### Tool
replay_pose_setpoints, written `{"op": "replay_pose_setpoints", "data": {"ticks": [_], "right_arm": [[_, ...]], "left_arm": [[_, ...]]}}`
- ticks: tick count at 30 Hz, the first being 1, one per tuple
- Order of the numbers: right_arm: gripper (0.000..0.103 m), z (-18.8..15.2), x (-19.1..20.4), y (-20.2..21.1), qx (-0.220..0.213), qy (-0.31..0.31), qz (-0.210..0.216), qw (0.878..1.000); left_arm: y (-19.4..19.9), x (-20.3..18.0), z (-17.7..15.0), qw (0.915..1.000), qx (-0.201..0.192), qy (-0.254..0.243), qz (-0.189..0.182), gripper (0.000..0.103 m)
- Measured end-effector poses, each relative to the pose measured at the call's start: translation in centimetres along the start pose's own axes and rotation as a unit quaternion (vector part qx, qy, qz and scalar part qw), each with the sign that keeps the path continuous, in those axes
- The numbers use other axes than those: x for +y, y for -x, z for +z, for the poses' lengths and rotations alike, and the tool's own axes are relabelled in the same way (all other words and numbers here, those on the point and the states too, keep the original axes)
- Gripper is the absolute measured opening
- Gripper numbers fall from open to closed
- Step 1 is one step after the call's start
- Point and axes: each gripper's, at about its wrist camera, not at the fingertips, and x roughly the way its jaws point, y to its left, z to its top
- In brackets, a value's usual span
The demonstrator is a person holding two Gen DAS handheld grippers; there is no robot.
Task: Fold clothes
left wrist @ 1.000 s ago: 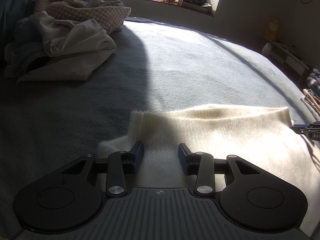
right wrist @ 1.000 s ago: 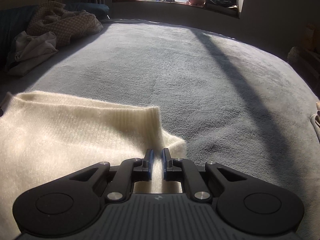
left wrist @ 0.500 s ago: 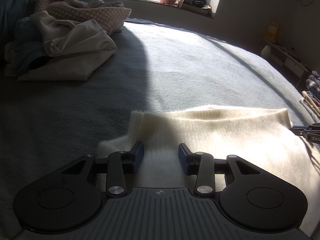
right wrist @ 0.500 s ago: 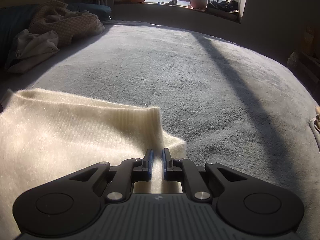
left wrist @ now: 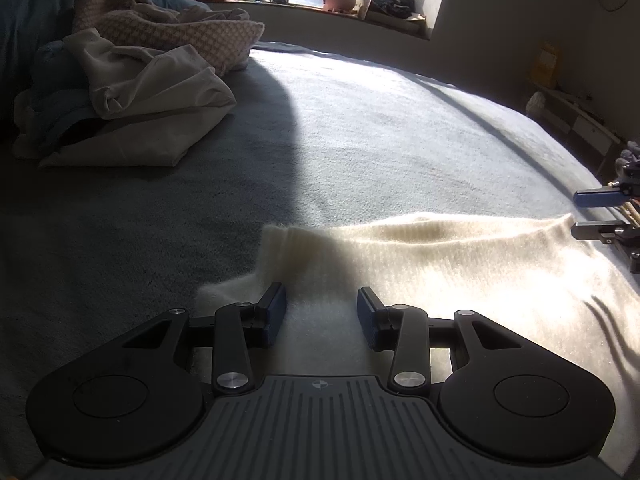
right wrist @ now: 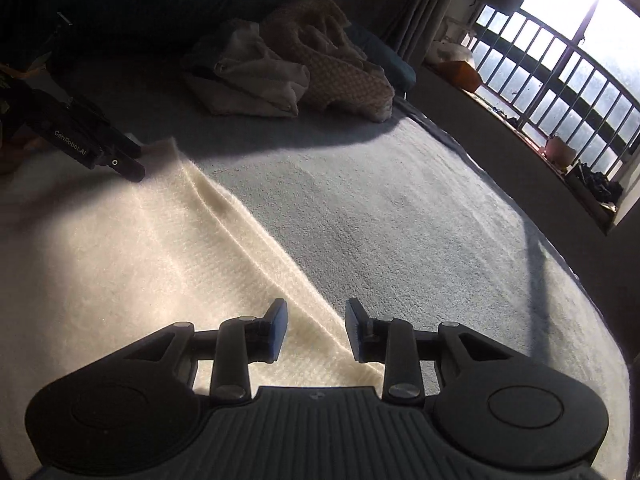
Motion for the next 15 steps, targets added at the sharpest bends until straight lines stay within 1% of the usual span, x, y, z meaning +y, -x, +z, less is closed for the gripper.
{"op": "replay_pose_setpoints", "data": {"ticks": [4,6,11,14,15], "right_arm": [[0.033,2.1,1.8,-3.4,0.011,0.051,0.047,0.998],[0.033,2.6,2.3,-4.8,0.021,0.07,0.064,0.995],[0.033,3.1,2.8,-7.1,0.048,0.111,0.091,0.989],[0.031,3.4,2.8,-7.5,0.06,0.127,0.103,0.985],[0.028,3.5,3.0,-7.5,0.062,0.135,0.104,0.983]], "left_arm": [[0.1,0.1,-0.2,1.0,-0.003,-0.001,-0.004,0.04],[0.1,0.2,-0.2,1.0,-0.004,0.0,-0.008,0.04],[0.0,0.3,-0.3,0.9999,-0.007,-0.001,-0.015,0.041],[0.0,0.3,-0.4,0.9998,-0.011,-0.007,-0.017,0.042],[0.0,0.2,-0.5,0.9998,-0.012,-0.007,-0.017,0.042]]}}
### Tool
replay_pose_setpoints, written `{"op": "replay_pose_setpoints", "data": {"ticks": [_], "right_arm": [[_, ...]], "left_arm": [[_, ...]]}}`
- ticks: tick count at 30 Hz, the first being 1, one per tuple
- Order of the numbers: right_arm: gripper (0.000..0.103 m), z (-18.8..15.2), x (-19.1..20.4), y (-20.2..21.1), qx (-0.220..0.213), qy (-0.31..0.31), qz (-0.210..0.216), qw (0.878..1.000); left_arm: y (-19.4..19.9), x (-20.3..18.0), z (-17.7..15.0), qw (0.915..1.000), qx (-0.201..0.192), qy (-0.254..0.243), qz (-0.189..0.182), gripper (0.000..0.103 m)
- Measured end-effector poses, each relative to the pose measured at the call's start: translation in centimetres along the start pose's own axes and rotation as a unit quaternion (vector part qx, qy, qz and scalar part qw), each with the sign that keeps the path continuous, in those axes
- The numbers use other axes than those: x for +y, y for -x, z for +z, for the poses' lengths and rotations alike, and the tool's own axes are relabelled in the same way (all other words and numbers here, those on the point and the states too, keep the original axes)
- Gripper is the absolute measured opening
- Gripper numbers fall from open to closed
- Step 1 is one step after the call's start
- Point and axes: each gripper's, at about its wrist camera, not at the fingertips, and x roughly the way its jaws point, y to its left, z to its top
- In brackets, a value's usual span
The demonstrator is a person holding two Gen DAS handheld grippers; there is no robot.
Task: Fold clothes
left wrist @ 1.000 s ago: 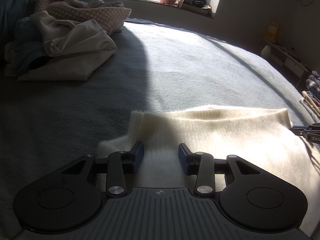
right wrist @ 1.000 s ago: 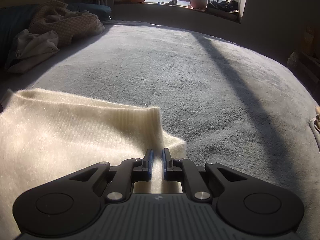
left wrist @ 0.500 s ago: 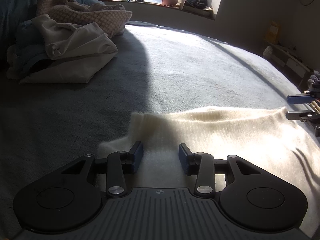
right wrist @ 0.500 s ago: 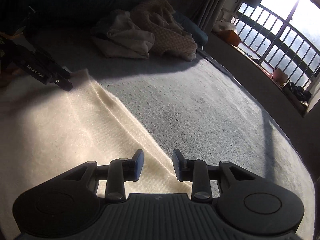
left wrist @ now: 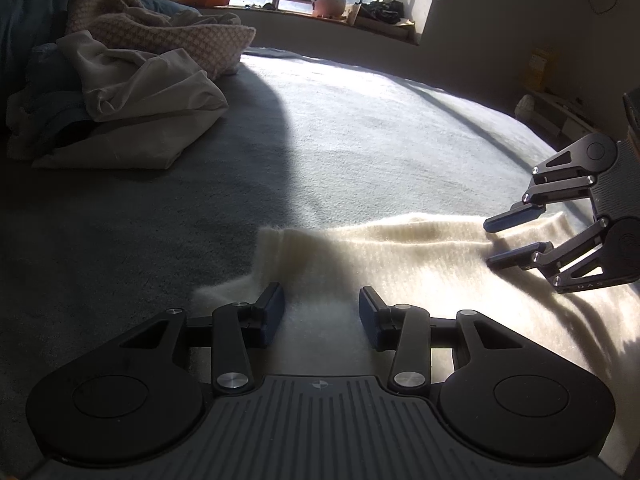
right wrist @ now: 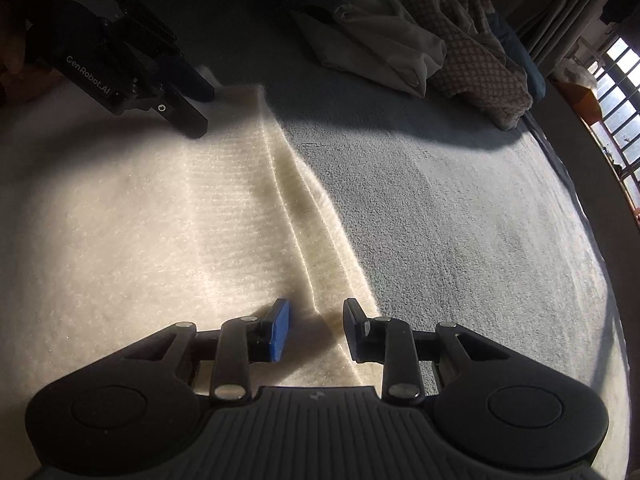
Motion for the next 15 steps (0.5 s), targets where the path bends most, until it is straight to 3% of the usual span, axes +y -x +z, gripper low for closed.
{"op": "replay_pose_setpoints", "data": {"ticks": [7,10,15], "right_arm": [[0.013,0.4,1.0,-0.5,0.017,0.03,-0.005,0.999],[0.002,0.6,1.0,-0.5,0.014,0.024,-0.012,1.0],[0.001,0.9,1.8,1.3,-0.022,0.047,-0.08,0.995]], "left_arm": [[-0.1,0.0,-0.1,1.0,-0.005,-0.002,-0.001,0.044],[-0.1,0.1,-0.1,1.0,-0.007,-0.002,-0.002,0.044],[0.1,0.1,0.0,0.9999,-0.01,0.003,0.0,0.044]]}}
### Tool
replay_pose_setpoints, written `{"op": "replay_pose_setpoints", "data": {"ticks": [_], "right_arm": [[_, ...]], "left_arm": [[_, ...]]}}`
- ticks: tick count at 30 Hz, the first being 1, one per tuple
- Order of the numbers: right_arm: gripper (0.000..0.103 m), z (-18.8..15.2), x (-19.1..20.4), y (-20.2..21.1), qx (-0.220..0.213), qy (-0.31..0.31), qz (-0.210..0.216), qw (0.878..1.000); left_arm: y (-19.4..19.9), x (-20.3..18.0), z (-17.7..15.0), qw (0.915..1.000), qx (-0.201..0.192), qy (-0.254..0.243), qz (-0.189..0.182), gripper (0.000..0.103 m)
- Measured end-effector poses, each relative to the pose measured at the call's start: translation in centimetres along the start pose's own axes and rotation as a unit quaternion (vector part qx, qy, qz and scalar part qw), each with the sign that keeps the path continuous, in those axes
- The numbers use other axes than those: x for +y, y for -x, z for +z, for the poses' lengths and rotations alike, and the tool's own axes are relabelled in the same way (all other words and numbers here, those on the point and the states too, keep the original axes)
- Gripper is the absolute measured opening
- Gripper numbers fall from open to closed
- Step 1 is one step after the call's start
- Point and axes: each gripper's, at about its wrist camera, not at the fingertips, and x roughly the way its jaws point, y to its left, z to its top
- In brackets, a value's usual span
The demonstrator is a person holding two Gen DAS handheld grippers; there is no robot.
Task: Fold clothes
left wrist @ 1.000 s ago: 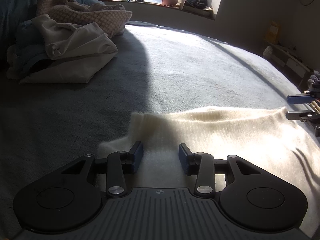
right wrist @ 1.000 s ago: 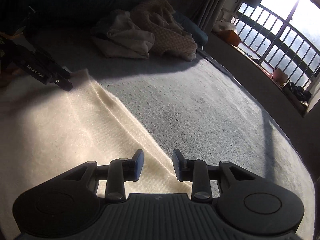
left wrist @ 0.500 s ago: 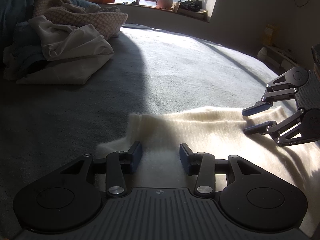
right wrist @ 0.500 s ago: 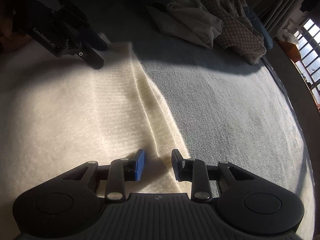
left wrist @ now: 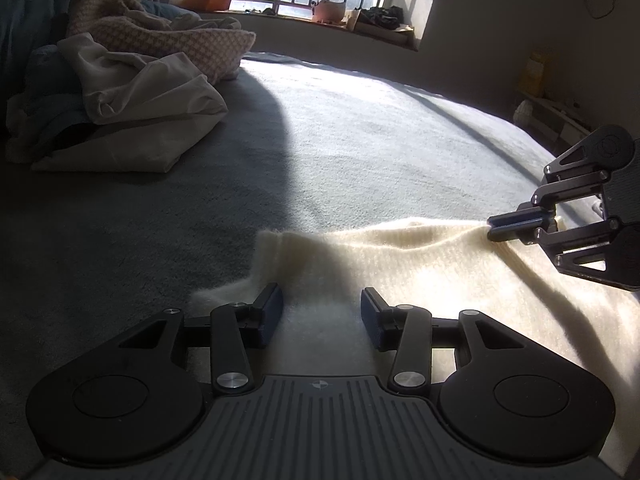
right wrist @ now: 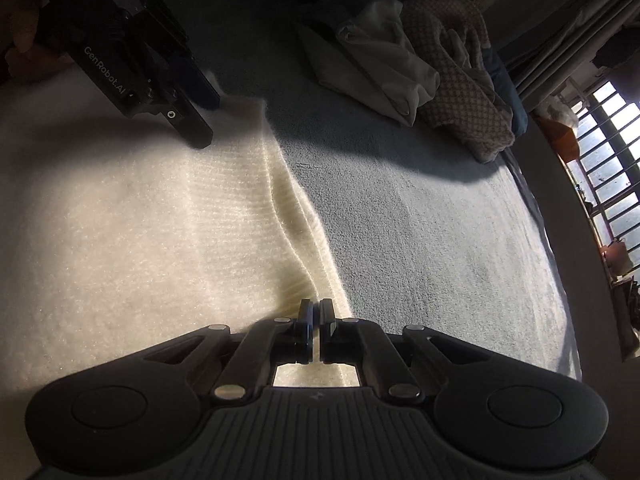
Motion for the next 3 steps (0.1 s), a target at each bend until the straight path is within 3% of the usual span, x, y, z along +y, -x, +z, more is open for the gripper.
{"op": "replay_pose_setpoints", "data": {"ticks": [3], "right_arm": [[0.001,0.17,0.26,0.19,-0.006,0.012,-0.031,0.999]], "left_arm": [[0.14,-0.04,0.01,1.0,-0.006,0.003,0.005,0.044]]}}
